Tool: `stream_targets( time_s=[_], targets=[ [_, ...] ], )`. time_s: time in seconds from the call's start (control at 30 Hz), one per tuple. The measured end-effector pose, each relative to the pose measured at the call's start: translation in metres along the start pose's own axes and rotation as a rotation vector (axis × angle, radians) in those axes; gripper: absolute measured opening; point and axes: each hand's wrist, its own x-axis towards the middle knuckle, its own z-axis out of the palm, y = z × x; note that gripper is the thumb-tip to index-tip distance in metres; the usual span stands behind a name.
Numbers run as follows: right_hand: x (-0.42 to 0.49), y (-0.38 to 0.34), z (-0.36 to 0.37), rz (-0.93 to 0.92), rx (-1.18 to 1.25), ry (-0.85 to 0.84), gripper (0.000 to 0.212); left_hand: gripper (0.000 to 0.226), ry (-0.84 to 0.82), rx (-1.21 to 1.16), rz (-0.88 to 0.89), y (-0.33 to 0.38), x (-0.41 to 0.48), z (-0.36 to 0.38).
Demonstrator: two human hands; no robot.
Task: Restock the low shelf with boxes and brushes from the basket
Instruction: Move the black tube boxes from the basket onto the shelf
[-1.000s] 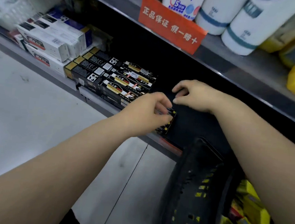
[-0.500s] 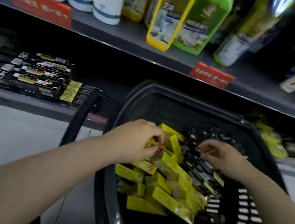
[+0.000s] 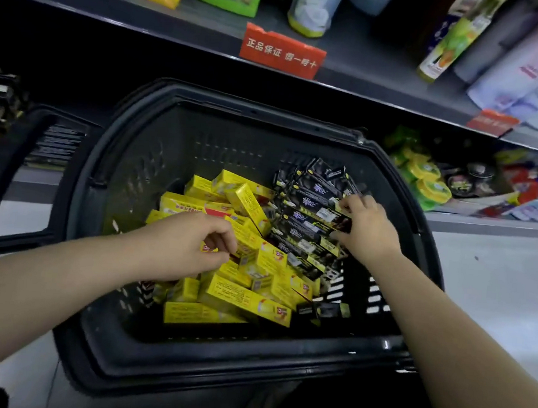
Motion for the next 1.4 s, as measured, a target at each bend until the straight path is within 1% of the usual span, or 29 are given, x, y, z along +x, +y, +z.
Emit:
stream_targets(
  time_s=[0.03, 0.1, 0.23, 0.33, 0.37, 0.43, 0.5, 0.53, 0.63, 0.73, 0.8, 0.83, 0.87, 0.9, 0.93, 0.97, 1.0, 1.03, 1.07, 1.1, 1.13, 1.17, 1.2, 1.23, 1.27, 1.3, 1.33, 1.4],
  targets=[
    [-0.001, 0.001, 0.004, 0.007, -0.013, -0.021, 0.056, 0.009, 0.003, -0.031, -0.007, 0.0, 0.001, 0.0],
    [-0.001, 0.001, 0.011, 0.007, -0.005, 0.013, 0.055, 0.009, 0.008, -0.098, -0.031, -0.001, 0.002, 0.0],
    [0.0, -0.004, 0.012, 0.021, 0.142, 0.114, 0.04, 0.009, 0.0, -0.235, -0.099, 0.0, 0.006, -0.001],
    [0.001, -0.008, 0.005, 0.007, 0.193, 0.155, 0.026, 0.008, -0.029, -0.333, -0.153, 0.0, 0.008, -0.001],
    [0.002, -0.009, 0.003, 0.012, 0.208, 0.162, 0.024, 0.008, -0.037, -0.366, -0.167, 0.0, 0.008, -0.001],
    [0.003, -0.011, 0.0, 0.004, 0.217, 0.137, 0.031, 0.008, -0.046, -0.422, -0.191, 0.001, 0.007, -0.002],
    [0.003, -0.014, 0.003, -0.026, 0.169, 0.103, 0.041, 0.008, -0.049, -0.46, -0.205, 0.001, 0.007, -0.004],
    [0.003, -0.017, 0.005, -0.031, 0.157, 0.106, 0.042, 0.009, -0.048, -0.472, -0.208, 0.002, 0.007, -0.005],
    [0.001, -0.023, 0.011, -0.042, 0.147, 0.172, 0.035, 0.009, -0.048, -0.477, -0.219, 0.002, 0.005, -0.008],
    [-0.002, -0.032, 0.01, -0.052, 0.131, 0.191, 0.031, 0.009, -0.056, -0.463, -0.229, 0.003, 0.003, -0.01],
    [-0.005, -0.041, 0.0, -0.034, 0.202, 0.173, 0.037, 0.011, -0.045, -0.457, -0.244, 0.003, 0.002, -0.011],
    [-0.006, -0.048, -0.008, -0.024, 0.281, 0.161, 0.041, 0.015, -0.029, -0.454, -0.257, 0.003, 0.002, -0.01],
    [-0.009, -0.057, -0.017, -0.022, 0.385, 0.144, 0.041, 0.024, -0.014, -0.475, -0.277, 0.004, 0.002, -0.009],
    [-0.015, -0.069, -0.026, -0.04, 0.503, 0.121, 0.036, 0.037, -0.005, -0.547, -0.31, 0.005, 0.003, -0.008],
    [-0.023, -0.082, -0.033, -0.078, 0.613, 0.09, 0.03, 0.048, 0.002, -0.672, -0.348, 0.007, 0.004, -0.006],
    [-0.034, -0.095, -0.036, -0.134, 0.695, 0.049, 0.026, 0.054, 0.009, -0.832, -0.385, 0.011, 0.005, -0.004],
    [-0.046, -0.108, -0.039, -0.203, 0.754, -0.007, 0.026, 0.053, 0.027, -0.996, -0.419, 0.016, 0.006, -0.002],
    [-0.057, -0.119, -0.04, -0.278, 0.794, -0.078, 0.029, 0.046, 0.076, -1.134, -0.455, 0.019, 0.008, 0.0],
    [-0.063, -0.126, -0.04, -0.341, 0.818, -0.158, 0.031, 0.039, 0.145, -1.221, -0.497, 0.02, 0.01, 0.001],
    [-0.064, -0.127, -0.039, -0.378, 0.814, -0.227, 0.028, 0.033, 0.204, -1.249, -0.542, 0.019, 0.011, 0.002],
    [-0.059, -0.124, -0.04, -0.378, 0.801, -0.255, 0.021, 0.031, 0.236, -1.247, -0.579, 0.018, 0.012, 0.002],
    [-0.049, -0.115, -0.04, -0.329, 0.793, -0.219, 0.014, 0.032, 0.246, -1.244, -0.6, 0.016, 0.012, 0.001],
    [-0.036, -0.102, -0.039, -0.234, 0.788, -0.147, 0.011, 0.032, 0.243, -1.242, -0.607, 0.014, 0.012, 0.0],
    [-0.022, -0.085, -0.037, -0.133, 0.736, -0.066, 0.016, 0.032, 0.235, -1.238, -0.6, 0.013, 0.011, -0.001],
    [-0.008, -0.067, -0.033, -0.055, 0.629, -0.001, 0.027, 0.032, 0.23, -1.229, -0.592, 0.012, 0.011, -0.002],
    [0.002, -0.051, -0.028, -0.007, 0.494, 0.02, 0.039, 0.033, 0.227, -1.218, -0.585, 0.013, 0.01, -0.003],
    [0.01, -0.038, -0.021, 0.021, 0.38, 0.004, 0.049, 0.034, 0.226, -1.207, -0.58, 0.012, 0.01, -0.003],
    [0.017, -0.021, -0.008, 0.052, 0.277, -0.076, 0.058, 0.035, 0.225, -1.192, -0.581, 0.012, 0.01, -0.002]
  ],
)
